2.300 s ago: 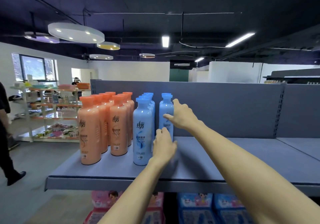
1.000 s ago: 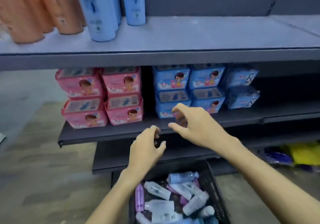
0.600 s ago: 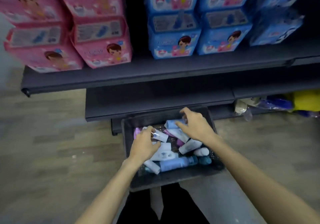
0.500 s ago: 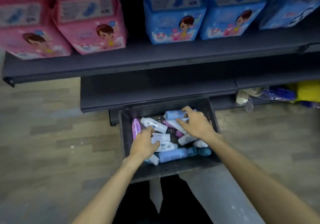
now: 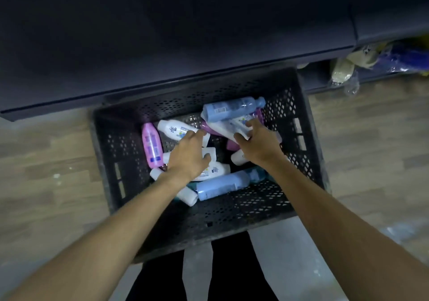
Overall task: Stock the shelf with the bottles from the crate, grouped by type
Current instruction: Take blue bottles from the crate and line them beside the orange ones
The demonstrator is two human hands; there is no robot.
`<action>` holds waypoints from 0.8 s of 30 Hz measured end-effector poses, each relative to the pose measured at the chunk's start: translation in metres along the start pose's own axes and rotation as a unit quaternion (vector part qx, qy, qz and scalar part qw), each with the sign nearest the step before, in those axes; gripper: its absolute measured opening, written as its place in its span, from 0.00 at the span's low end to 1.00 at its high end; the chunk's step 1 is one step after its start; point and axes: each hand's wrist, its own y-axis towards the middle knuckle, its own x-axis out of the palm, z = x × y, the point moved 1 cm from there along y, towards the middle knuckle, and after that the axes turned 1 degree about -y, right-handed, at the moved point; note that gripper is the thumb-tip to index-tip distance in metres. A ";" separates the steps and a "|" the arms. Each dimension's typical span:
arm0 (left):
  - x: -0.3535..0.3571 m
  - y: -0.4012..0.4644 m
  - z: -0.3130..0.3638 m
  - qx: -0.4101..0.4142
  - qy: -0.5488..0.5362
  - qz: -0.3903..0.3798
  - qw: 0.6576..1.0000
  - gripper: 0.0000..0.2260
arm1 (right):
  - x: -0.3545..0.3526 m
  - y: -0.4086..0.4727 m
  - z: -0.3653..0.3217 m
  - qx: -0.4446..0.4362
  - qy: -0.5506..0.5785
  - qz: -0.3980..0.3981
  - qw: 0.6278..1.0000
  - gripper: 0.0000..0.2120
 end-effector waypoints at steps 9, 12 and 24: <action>0.041 0.099 0.017 0.107 0.163 0.067 0.979 0.24 | 0.030 0.063 0.043 0.064 0.039 -0.009 0.997 0.22; 0.049 0.128 0.026 0.131 0.219 0.071 0.964 0.26 | 0.033 0.079 0.048 0.077 0.047 -0.006 0.996 0.20; 0.081 0.152 0.041 0.108 0.398 0.066 0.909 0.24 | 0.041 0.089 0.065 0.081 0.063 -0.026 0.994 0.16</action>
